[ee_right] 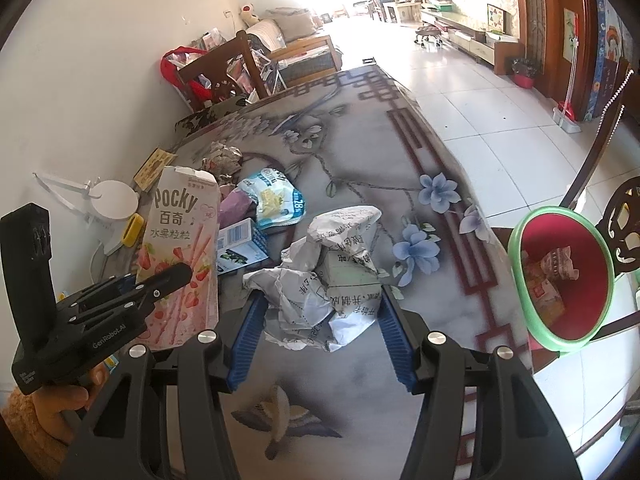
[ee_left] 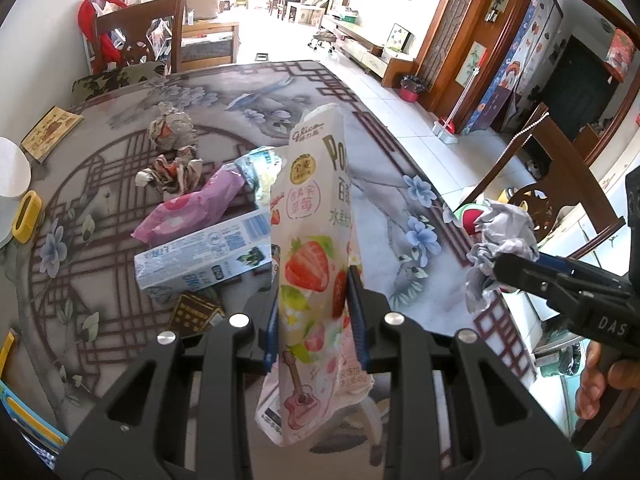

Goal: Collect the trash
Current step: 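Lift the Pocky box and crumpled newspaper off the table, then carry the Pocky box and newspaper over the red bucket and release both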

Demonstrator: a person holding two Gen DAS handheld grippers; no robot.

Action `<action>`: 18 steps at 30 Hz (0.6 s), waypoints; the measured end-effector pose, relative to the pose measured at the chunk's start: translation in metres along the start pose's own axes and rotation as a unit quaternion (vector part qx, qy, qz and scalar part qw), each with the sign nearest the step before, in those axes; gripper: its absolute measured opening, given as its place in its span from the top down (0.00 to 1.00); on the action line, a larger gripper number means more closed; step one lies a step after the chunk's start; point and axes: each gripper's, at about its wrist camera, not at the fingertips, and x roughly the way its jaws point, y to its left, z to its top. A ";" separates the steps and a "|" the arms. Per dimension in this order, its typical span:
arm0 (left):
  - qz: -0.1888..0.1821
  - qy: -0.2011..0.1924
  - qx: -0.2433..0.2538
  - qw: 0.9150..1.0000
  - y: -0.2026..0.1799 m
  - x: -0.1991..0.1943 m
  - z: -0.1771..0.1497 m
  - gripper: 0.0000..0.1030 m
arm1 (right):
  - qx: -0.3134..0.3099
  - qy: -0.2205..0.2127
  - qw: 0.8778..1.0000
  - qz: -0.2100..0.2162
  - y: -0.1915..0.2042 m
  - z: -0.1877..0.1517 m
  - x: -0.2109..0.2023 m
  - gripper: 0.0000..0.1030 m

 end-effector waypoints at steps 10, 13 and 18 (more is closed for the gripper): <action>0.005 -0.012 0.006 1.000 -0.043 0.006 0.011 0.73 | 0.005 -0.011 1.000 0.006 -0.043 0.010 -0.017 0.47; 0.004 -0.016 0.007 1.000 -0.058 0.008 0.014 0.73 | 0.007 -0.016 1.000 0.006 -0.057 0.013 -0.024 0.47; 0.005 -0.020 0.012 1.000 -0.079 0.012 0.021 0.73 | 0.015 -0.026 1.000 0.004 -0.081 0.019 -0.035 0.47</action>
